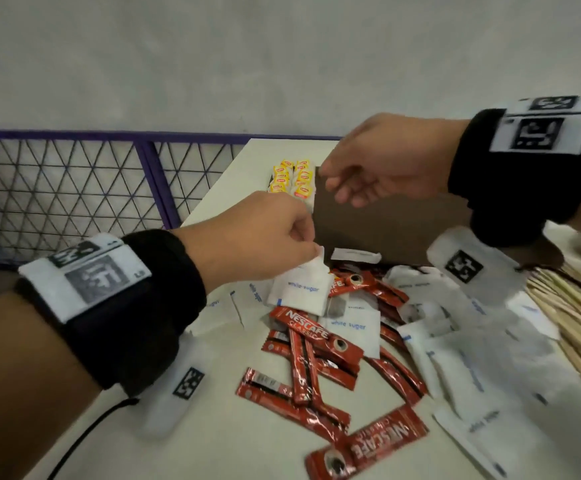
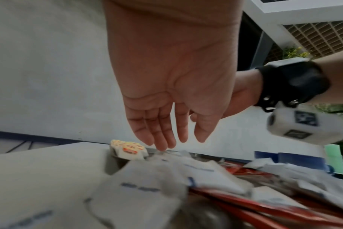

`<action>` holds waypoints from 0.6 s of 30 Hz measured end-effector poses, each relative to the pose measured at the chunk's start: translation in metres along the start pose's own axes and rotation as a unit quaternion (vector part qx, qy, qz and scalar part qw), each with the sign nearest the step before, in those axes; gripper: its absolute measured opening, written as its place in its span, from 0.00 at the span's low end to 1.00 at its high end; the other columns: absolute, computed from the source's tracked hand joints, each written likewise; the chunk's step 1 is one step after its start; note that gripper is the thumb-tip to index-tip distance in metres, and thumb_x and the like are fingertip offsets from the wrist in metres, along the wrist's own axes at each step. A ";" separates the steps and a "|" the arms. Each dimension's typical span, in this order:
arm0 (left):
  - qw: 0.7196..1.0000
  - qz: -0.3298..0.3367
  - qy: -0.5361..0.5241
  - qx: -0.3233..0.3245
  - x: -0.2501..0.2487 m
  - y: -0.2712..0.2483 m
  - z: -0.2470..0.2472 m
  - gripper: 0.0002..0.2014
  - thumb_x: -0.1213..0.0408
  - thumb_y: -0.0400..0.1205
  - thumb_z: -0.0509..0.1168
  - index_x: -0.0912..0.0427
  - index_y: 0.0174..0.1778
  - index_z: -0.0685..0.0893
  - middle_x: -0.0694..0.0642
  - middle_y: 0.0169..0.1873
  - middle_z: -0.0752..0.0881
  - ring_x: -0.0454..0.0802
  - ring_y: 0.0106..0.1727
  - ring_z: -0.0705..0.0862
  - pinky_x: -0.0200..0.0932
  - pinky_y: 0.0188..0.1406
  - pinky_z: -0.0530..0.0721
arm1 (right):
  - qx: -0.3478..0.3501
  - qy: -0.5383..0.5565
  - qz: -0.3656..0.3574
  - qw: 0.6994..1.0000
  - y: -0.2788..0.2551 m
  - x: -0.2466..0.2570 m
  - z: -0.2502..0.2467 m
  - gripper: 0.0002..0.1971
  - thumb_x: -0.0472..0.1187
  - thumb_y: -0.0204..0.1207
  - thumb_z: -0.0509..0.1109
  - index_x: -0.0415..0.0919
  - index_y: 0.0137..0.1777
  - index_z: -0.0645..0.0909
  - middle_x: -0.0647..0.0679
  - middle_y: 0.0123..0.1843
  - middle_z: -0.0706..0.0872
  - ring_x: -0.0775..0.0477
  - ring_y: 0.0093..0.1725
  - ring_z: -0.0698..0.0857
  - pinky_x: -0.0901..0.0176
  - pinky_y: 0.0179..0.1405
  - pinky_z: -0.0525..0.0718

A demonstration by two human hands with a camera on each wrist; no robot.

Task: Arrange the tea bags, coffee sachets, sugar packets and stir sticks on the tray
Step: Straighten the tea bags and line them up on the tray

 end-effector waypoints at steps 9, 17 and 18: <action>0.975 0.048 0.202 0.082 -0.052 -0.019 0.038 0.25 0.32 0.75 0.68 0.47 0.57 0.80 0.49 0.50 0.77 0.50 0.52 0.79 0.48 0.49 0.82 | -0.043 -0.034 -0.188 0.981 -0.227 -0.034 0.015 0.06 0.37 0.74 0.78 0.51 0.43 0.90 0.49 0.35 0.91 0.45 0.34 0.88 0.43 0.40 0.88; 0.951 0.019 0.308 0.019 -0.064 -0.035 0.029 0.20 0.35 0.79 0.63 0.49 0.36 0.76 0.49 0.38 0.79 0.48 0.42 0.78 0.46 0.37 0.76 | -0.156 -0.082 -0.319 0.931 -0.283 -0.092 0.052 0.06 0.42 0.71 0.75 0.56 0.42 0.86 0.60 0.39 0.85 0.59 0.38 0.87 0.64 0.34 0.84; 0.944 0.026 0.328 0.007 -0.068 -0.037 0.028 0.20 0.36 0.80 0.62 0.50 0.37 0.77 0.49 0.37 0.78 0.49 0.43 0.78 0.47 0.39 0.76 | -0.168 -0.079 -0.316 0.930 -0.283 -0.095 0.050 0.08 0.40 0.71 0.76 0.56 0.43 0.86 0.59 0.40 0.85 0.58 0.39 0.87 0.64 0.35 0.83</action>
Point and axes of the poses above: each hand's wrist, its own y-axis towards the middle knuckle, its own z-axis out of the palm, x = y × z, the point moved 8 cm from there along y, towards the middle knuckle
